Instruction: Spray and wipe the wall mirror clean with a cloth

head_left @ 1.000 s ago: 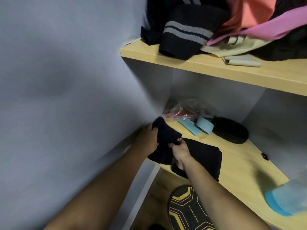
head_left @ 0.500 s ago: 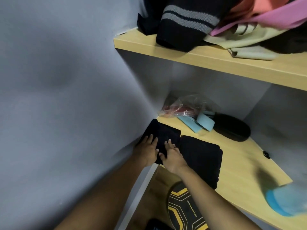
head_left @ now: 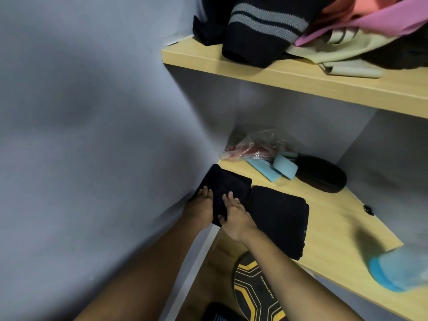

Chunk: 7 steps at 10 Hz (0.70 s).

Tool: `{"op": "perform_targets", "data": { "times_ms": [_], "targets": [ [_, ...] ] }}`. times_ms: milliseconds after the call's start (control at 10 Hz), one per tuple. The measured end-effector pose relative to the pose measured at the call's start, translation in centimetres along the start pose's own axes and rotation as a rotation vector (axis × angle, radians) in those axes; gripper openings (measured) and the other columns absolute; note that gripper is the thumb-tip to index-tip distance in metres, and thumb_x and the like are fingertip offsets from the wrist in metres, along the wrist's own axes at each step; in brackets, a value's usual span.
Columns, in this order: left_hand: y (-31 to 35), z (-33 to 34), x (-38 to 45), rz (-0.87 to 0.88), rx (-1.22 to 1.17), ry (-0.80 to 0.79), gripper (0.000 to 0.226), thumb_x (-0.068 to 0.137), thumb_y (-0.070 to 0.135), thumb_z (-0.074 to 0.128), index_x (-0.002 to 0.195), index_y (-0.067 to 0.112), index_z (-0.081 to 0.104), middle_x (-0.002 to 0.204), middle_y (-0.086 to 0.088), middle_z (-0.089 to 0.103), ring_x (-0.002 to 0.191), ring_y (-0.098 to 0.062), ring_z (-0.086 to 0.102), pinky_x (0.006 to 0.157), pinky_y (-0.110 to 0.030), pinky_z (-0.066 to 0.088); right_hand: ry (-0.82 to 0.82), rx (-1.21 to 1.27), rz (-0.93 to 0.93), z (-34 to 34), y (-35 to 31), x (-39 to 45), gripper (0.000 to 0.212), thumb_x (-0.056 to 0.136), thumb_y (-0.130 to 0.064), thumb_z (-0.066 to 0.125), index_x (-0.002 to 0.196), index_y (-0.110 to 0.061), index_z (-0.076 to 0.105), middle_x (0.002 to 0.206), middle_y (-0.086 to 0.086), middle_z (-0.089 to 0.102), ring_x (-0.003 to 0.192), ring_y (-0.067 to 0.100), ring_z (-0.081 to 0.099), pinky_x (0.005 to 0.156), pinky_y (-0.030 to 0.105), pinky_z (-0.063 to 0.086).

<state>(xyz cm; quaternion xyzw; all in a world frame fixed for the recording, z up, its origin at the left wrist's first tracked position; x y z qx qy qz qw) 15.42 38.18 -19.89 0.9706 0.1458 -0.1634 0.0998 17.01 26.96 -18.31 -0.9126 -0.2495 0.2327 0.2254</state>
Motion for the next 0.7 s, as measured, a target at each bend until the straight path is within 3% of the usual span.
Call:
{"op": "perform_targets", "data": {
  "times_ms": [200,500,700],
  "targets": [
    [0.0,-1.3,-0.7,0.058,-0.07,0.018,0.074,0.103,0.014,0.051,0.165,0.009,0.011,0.174,-0.01,0.004,0.159,-0.026,0.012,0.124,-0.047,0.03,0.0,0.095,0.027,-0.6,-0.1,-0.9,0.068,0.105,-0.029,0.05,0.162,-0.016,0.015,0.17,0.003,-0.001,0.156,0.021,0.003,0.126,0.036,0.015],
    [0.7,-5.3,-4.5,0.21,-0.257,0.246,0.063,0.099,0.0,0.046,0.16,0.009,0.033,0.168,-0.01,0.03,0.155,-0.027,0.026,0.124,-0.043,0.03,0.225,0.249,-0.009,-4.7,-1.1,-6.8,0.06,0.104,-0.026,0.054,0.158,-0.016,0.031,0.169,0.003,0.012,0.155,0.02,0.013,0.124,0.029,0.015],
    [0.4,-8.5,-11.0,0.234,-0.406,0.414,0.051,0.103,0.005,0.044,0.154,0.01,0.045,0.165,-0.007,0.037,0.152,-0.021,0.032,0.125,-0.035,0.027,0.353,0.2,-0.106,-7.9,-4.2,-12.3,0.059,0.104,-0.029,0.054,0.158,-0.02,0.033,0.169,0.001,0.015,0.155,0.017,0.015,0.121,0.028,0.016]
  ]
}}
Point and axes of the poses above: each hand's wrist, its own x-axis towards the middle knuckle, its own z-axis out of the palm, y = z × x, the point moved 10 cm from there along x, towards the middle knuckle
